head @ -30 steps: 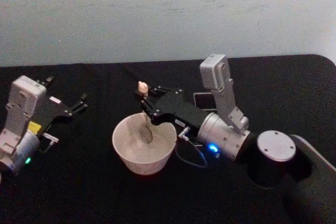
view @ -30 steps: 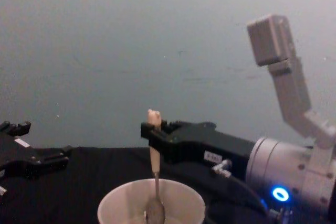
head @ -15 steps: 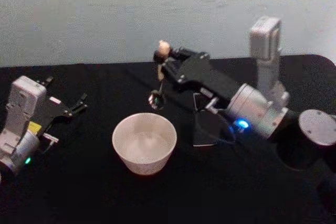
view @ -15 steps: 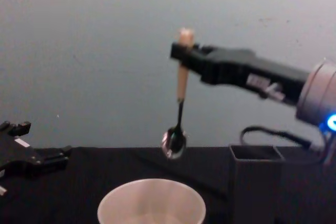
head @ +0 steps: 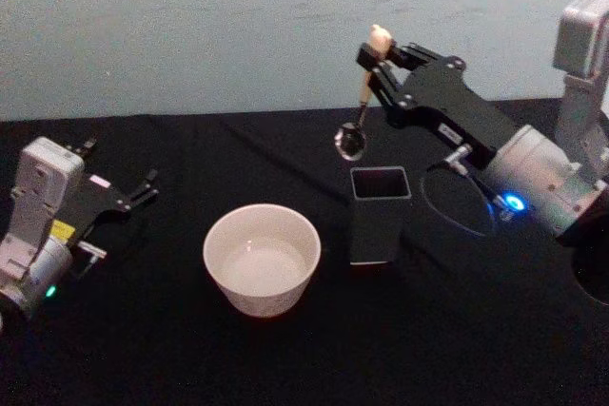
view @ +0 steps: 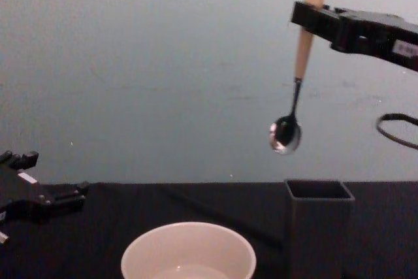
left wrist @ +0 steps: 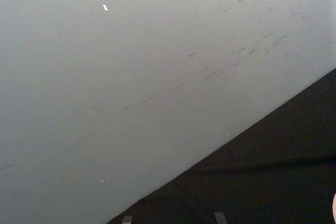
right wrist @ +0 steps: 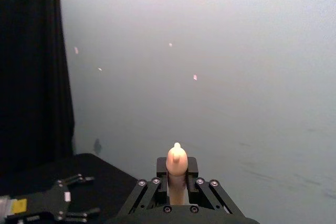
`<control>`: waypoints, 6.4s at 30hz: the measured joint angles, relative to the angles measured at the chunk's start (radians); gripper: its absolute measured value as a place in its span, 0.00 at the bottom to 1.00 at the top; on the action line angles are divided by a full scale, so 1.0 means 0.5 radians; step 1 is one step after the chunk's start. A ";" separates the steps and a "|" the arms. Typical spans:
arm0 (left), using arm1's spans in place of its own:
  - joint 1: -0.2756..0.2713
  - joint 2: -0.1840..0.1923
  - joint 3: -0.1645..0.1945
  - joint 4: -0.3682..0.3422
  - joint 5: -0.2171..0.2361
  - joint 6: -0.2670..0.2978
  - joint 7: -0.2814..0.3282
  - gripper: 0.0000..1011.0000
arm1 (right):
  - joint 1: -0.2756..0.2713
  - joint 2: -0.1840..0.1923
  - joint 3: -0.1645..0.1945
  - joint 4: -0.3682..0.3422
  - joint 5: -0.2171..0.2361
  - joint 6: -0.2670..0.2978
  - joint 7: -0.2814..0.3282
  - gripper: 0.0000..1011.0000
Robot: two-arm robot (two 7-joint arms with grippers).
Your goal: Pick up the stirring spoon with one hand, stir inside the cup, then place it back in its original position.
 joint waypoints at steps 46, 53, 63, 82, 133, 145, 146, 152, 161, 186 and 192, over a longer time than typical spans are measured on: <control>0.000 0.000 0.000 0.000 0.000 0.000 0.000 0.99 | -0.172 -0.074 0.010 0.262 -0.063 0.035 -0.107 0.21; 0.000 0.000 0.000 0.000 0.000 0.000 0.000 0.99 | -0.200 -0.092 0.022 0.285 -0.060 0.041 -0.108 0.21; 0.000 0.000 0.000 0.000 0.000 0.000 0.000 0.99 | -0.207 -0.119 0.023 0.332 -0.081 0.043 -0.126 0.21; 0.000 0.000 0.000 0.000 0.000 0.000 0.000 0.99 | -0.200 -0.139 0.028 0.356 -0.108 0.049 -0.141 0.21; 0.000 0.000 0.000 0.000 0.000 0.000 0.000 0.99 | -0.153 -0.136 0.292 0.412 -0.456 -0.194 -0.455 0.99; 0.000 0.000 0.000 0.000 0.000 0.000 0.000 0.99 | -0.229 -0.138 0.240 0.570 -0.638 -0.078 -0.449 0.99; 0.000 0.000 0.000 0.000 0.000 0.000 0.000 0.99 | -0.229 -0.141 0.238 0.578 -0.644 -0.074 -0.446 0.99; 0.000 0.000 0.000 0.000 0.000 0.000 0.000 0.99 | -0.222 -0.158 0.235 0.626 -0.680 -0.061 -0.430 0.99; 0.000 0.000 0.000 0.000 0.000 0.000 0.000 0.99 | -0.222 -0.156 0.235 0.617 -0.678 -0.062 -0.430 0.99; 0.000 0.000 0.000 0.000 0.000 0.000 0.000 0.99 | -0.223 -0.152 0.236 0.607 -0.669 -0.066 -0.433 0.99; 0.000 0.000 0.000 0.000 0.000 0.000 0.000 0.99 | -0.223 -0.152 0.236 0.607 -0.668 -0.066 -0.434 0.99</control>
